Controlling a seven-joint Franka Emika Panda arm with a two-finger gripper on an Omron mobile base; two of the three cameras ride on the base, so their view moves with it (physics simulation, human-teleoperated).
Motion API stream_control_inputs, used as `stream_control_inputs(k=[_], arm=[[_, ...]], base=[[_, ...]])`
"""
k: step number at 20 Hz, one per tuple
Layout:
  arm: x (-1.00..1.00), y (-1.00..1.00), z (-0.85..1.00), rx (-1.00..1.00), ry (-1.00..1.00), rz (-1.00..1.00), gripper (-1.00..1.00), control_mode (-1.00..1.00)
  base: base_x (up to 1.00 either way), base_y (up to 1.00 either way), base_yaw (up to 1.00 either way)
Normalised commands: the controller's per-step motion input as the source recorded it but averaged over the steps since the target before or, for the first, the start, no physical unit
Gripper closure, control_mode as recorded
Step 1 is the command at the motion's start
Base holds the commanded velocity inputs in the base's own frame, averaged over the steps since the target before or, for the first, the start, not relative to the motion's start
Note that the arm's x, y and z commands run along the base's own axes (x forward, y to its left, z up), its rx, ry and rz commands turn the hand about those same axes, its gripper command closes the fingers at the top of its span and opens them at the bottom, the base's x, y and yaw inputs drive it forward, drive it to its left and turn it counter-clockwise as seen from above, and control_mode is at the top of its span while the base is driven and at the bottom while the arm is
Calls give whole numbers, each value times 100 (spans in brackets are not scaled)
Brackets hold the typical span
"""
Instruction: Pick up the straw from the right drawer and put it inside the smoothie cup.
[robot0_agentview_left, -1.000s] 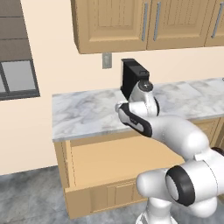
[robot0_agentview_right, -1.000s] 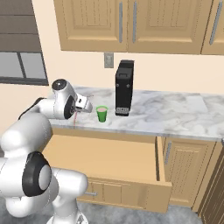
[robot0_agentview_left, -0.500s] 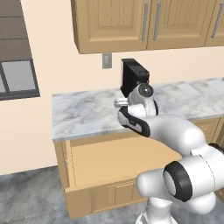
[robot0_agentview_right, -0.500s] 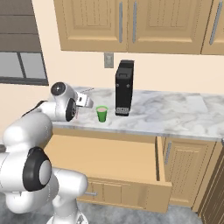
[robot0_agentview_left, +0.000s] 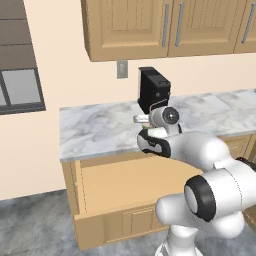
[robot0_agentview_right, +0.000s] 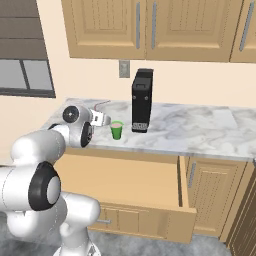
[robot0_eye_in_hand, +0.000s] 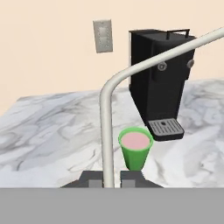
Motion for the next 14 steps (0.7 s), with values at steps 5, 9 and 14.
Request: stream_control_inputs(k=[5,9,14], arm=[[39,-17,4,0,1,0,100,-100],[46,-21,2,0,7,0,100,-100],[41,-18,0,0,3,0,100,-100]], base=[[0,0,0],[0,0,0],[0,0,0]])
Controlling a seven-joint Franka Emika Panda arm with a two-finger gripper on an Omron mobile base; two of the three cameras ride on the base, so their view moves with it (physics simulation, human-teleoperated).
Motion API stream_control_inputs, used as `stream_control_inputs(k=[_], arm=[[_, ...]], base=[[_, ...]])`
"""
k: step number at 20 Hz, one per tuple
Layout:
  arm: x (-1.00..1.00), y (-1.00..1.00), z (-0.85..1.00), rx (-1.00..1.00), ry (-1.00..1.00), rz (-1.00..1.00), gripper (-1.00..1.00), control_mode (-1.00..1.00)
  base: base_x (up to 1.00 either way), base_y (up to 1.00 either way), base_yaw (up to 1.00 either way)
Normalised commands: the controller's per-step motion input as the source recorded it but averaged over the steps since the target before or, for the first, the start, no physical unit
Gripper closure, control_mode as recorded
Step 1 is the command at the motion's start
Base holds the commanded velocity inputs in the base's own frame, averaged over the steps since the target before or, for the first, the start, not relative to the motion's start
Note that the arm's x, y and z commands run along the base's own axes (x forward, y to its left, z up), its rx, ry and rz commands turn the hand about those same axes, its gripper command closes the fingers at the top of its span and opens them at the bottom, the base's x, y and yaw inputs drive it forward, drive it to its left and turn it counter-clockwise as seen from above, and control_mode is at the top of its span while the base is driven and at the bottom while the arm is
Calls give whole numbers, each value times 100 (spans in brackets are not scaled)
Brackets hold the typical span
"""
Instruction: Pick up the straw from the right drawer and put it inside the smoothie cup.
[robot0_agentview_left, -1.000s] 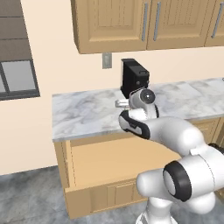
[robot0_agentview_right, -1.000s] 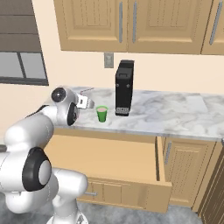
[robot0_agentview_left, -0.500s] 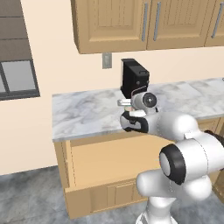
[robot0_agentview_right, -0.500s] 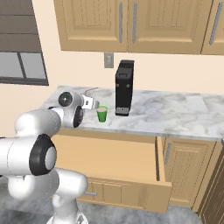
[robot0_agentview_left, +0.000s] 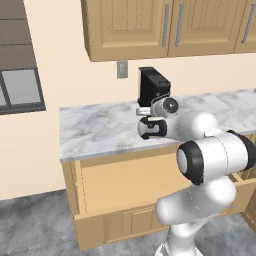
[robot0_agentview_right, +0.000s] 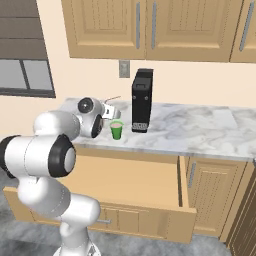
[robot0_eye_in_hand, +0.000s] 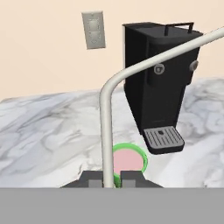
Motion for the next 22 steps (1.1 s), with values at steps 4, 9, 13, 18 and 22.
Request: stream_control_inputs(k=[4,9,13,18,22], arm=[[25,-1,0,0,-4,0,100,-100],[15,0,0,0,-13,0,100,-100],[24,0,0,0,-10,0,100,-100],[28,0,0,0,-7,0,100,-100],[33,0,-1,0,-2,0,100,-100]], base=[[0,0,0],[0,0,0],[0,0,0],[0,0,0],[0,0,0]])
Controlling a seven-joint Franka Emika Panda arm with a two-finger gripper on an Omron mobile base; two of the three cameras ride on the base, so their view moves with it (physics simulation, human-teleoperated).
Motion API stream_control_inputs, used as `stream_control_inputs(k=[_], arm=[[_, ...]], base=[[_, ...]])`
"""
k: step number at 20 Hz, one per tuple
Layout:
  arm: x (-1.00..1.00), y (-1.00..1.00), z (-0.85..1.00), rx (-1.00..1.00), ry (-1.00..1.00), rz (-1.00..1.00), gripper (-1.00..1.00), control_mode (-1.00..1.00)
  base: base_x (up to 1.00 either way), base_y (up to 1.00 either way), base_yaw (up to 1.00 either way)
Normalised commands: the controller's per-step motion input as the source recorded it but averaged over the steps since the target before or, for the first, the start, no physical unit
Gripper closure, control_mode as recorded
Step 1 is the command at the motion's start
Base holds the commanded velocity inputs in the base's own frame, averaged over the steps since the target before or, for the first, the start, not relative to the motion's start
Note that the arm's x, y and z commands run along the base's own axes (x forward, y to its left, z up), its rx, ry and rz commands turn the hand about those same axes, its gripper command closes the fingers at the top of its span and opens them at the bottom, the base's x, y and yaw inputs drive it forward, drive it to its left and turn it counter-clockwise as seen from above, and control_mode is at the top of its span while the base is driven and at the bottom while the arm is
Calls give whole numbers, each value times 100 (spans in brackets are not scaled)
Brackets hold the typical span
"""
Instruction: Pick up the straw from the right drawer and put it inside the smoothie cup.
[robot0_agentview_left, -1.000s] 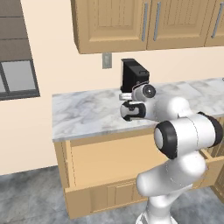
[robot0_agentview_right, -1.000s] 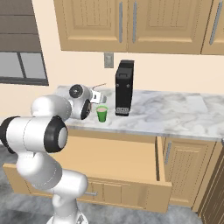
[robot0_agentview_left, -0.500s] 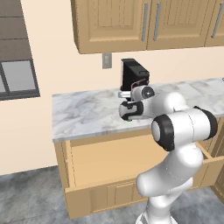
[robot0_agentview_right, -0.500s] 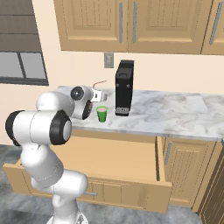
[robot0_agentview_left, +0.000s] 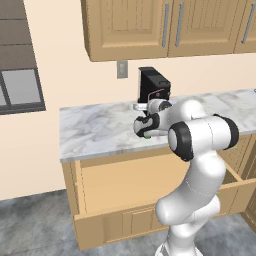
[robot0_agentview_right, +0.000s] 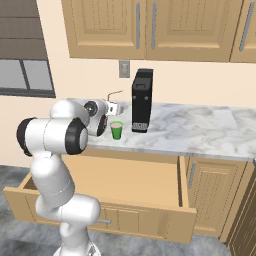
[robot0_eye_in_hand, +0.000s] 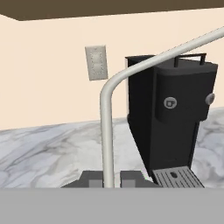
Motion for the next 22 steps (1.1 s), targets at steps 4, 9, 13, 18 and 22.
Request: stream_control_inputs(k=[4,9,13,18,22], arm=[[31,-1,-8,0,0,0,100,-100],[25,-2,-18,0,0,0,100,-100],[22,-5,-23,0,0,0,100,-100],[27,-8,-19,0,0,0,100,-100],[21,-10,-17,0,0,0,100,-100]], base=[[0,0,0],[0,0,0],[0,0,0],[0,0,0],[0,0,0]])
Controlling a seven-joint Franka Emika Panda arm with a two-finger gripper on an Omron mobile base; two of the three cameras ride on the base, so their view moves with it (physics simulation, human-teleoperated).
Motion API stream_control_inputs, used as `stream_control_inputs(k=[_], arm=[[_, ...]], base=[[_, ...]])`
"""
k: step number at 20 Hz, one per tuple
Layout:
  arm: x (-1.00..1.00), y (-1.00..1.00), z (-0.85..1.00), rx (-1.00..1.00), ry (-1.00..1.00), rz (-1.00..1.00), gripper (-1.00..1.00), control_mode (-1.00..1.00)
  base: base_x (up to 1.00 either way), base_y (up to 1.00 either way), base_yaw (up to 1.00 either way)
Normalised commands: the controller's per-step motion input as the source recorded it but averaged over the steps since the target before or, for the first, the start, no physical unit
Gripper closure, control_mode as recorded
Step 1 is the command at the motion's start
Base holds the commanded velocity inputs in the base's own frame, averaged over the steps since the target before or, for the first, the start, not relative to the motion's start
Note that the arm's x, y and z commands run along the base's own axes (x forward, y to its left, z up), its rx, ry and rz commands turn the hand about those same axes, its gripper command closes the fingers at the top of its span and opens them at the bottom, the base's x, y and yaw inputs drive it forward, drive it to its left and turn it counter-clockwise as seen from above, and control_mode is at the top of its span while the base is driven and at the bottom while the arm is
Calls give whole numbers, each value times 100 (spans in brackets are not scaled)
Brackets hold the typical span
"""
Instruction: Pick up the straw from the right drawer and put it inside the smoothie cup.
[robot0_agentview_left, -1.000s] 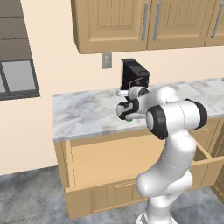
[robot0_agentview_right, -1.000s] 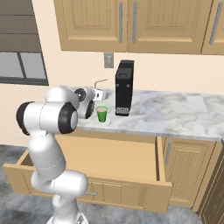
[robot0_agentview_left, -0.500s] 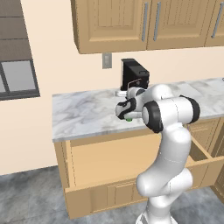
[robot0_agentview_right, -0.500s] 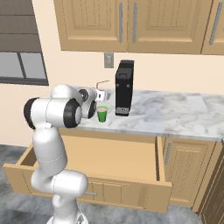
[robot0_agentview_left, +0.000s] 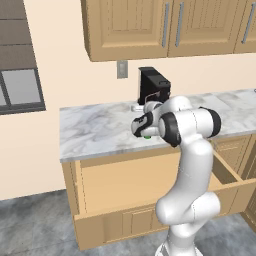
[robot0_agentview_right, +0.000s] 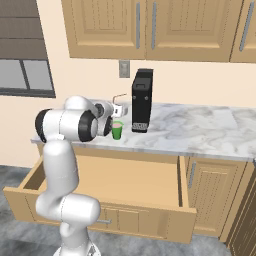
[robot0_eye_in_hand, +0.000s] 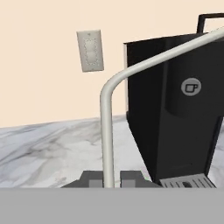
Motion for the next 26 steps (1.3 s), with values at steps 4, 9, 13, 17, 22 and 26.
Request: stream_control_inputs(k=[4,9,13,17,22,26], arm=[[15,-6,-23,0,0,0,100,-100],[15,-3,-23,0,0,0,100,-100],[20,-3,-17,0,0,0,100,-100],[24,-4,-13,0,0,0,100,-100],[17,-9,-13,0,0,0,100,-100],[-1,-19,-7,0,0,0,100,-100]], base=[[0,0,0],[0,0,0],[0,0,0],[0,0,0],[0,0,0],[0,0,0]])
